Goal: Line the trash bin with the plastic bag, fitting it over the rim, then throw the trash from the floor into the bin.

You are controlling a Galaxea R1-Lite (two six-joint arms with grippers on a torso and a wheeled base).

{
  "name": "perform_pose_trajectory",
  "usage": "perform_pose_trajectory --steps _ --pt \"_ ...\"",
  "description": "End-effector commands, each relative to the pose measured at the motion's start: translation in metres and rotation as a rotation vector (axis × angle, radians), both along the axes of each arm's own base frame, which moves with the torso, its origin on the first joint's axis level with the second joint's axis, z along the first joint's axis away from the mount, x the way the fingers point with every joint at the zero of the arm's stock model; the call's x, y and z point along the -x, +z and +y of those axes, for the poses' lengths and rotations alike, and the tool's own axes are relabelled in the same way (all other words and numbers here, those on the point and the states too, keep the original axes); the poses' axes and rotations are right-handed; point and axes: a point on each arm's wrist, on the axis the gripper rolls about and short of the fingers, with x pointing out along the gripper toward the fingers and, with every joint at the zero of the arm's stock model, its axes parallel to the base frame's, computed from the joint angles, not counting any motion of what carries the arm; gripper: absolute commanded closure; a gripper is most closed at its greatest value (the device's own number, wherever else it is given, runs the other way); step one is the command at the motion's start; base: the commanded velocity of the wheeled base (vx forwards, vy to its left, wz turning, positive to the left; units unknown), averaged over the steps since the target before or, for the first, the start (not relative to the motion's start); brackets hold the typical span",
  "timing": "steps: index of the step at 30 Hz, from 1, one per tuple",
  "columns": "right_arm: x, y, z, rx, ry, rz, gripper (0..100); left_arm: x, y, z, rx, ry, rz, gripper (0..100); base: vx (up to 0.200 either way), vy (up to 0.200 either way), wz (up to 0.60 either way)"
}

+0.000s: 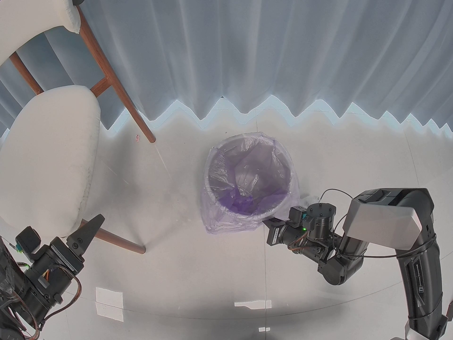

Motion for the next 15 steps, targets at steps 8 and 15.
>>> perform_pose_trajectory --steps 8,15 --pt "-0.012 -0.021 0.002 0.009 -0.01 0.015 100 0.002 -0.004 0.001 -0.009 0.004 0.017 0 0.0 0.0 0.0" --pt "-0.036 -0.025 0.005 0.013 -0.029 0.027 100 0.002 -0.004 0.002 -0.011 0.012 0.015 0 0.0 0.0 0.0"
